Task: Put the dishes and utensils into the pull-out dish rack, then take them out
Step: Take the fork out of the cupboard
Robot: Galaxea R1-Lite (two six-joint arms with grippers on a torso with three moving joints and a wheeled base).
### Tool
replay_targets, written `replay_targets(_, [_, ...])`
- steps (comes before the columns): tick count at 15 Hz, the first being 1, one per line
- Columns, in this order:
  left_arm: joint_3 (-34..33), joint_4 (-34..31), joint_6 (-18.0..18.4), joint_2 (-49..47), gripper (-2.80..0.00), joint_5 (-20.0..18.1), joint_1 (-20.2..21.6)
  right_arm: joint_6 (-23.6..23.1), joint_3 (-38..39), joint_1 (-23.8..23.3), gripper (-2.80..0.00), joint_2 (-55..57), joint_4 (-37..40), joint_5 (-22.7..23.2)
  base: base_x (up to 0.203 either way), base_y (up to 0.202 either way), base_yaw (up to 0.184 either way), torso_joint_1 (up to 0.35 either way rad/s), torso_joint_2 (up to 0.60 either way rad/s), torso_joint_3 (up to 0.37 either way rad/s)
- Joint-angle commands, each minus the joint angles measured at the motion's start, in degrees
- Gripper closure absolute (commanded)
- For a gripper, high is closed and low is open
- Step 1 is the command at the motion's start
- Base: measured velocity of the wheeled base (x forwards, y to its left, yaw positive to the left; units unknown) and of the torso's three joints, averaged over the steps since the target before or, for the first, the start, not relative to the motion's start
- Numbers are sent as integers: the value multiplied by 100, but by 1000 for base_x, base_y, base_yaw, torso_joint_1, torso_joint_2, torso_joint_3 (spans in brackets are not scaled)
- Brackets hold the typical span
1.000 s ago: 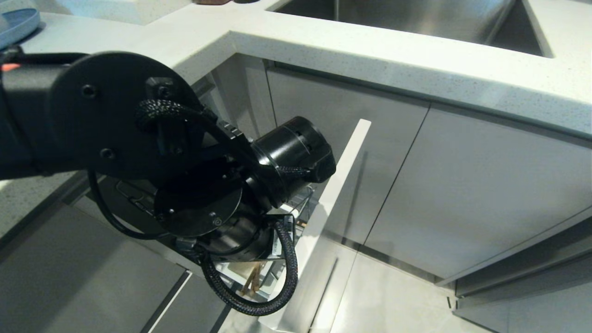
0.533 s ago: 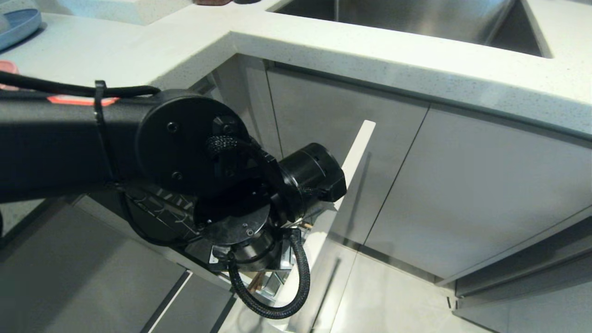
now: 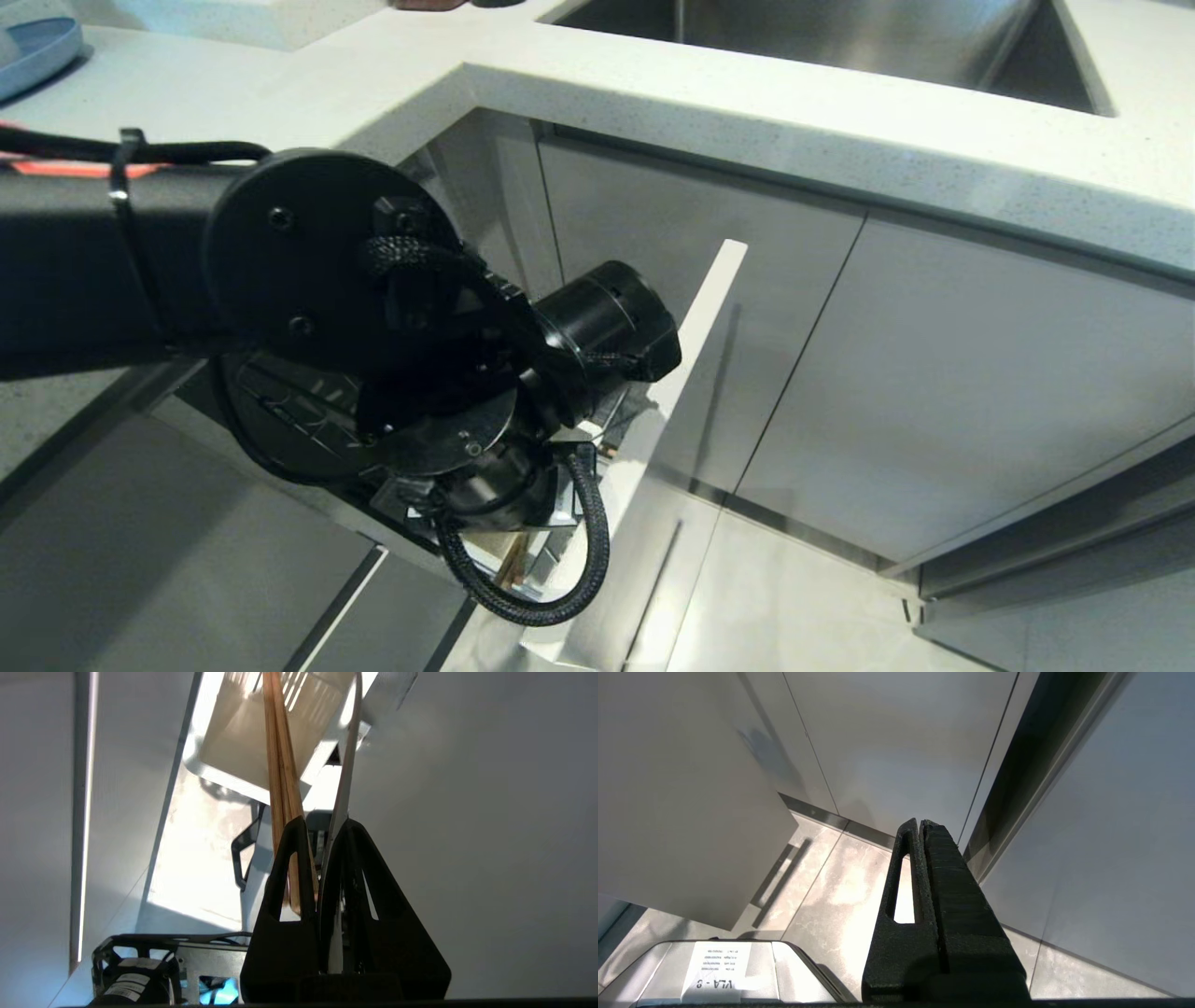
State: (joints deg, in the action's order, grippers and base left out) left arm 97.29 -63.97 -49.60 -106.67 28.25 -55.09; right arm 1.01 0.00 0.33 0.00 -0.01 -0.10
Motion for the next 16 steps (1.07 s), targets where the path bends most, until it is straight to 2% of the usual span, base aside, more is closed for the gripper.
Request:
replay_targets(1, [12,-37,-32,246,0,21,-18,-4,9,2,0,0,-5,1,0,0,0,0,0,0])
replay_targets(16, [150,-19,-85,366,0,49,-116,0,9,2,0,0,-1,0,0,0,0,0,0,0])
